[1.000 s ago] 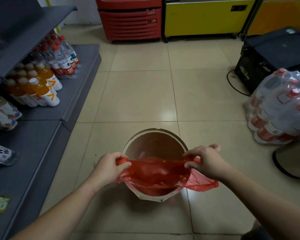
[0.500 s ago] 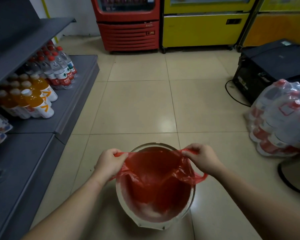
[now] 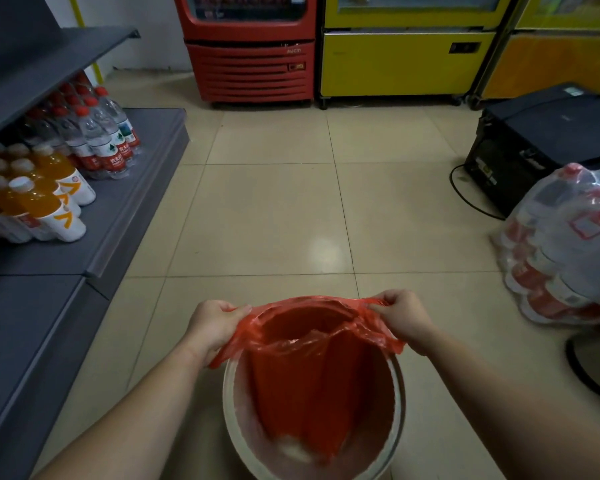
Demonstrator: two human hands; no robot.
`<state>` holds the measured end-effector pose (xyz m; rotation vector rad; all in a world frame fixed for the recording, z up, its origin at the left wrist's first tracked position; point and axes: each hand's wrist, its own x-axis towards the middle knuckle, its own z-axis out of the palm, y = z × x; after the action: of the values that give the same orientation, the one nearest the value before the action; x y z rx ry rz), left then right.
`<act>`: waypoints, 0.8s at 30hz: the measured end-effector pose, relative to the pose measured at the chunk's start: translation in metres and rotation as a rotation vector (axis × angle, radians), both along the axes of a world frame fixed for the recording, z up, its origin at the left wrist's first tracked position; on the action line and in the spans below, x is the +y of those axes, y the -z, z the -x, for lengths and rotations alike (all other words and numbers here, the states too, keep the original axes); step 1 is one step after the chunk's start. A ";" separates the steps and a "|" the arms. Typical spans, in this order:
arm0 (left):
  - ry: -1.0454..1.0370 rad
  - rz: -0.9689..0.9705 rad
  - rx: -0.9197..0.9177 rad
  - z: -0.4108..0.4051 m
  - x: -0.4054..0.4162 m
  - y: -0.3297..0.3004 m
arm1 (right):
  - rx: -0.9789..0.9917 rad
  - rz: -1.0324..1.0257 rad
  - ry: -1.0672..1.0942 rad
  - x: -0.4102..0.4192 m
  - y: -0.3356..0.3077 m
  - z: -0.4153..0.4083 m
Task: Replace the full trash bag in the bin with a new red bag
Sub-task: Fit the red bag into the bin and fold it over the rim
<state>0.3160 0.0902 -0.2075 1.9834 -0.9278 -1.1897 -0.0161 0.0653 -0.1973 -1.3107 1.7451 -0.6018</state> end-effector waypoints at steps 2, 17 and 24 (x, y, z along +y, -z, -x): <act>0.014 -0.030 0.056 -0.003 0.002 0.004 | -0.032 -0.024 -0.001 0.002 0.004 0.003; 0.385 0.384 -0.334 -0.024 0.072 -0.044 | 0.373 0.704 -0.392 0.057 -0.029 0.044; 0.382 0.286 -0.339 -0.026 0.100 -0.044 | 0.518 0.857 -0.517 0.067 -0.020 0.043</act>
<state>0.3415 0.1905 -0.1635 1.8516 -1.6113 -0.8563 -0.0596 0.1319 -0.1770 -2.6015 1.4390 -0.7815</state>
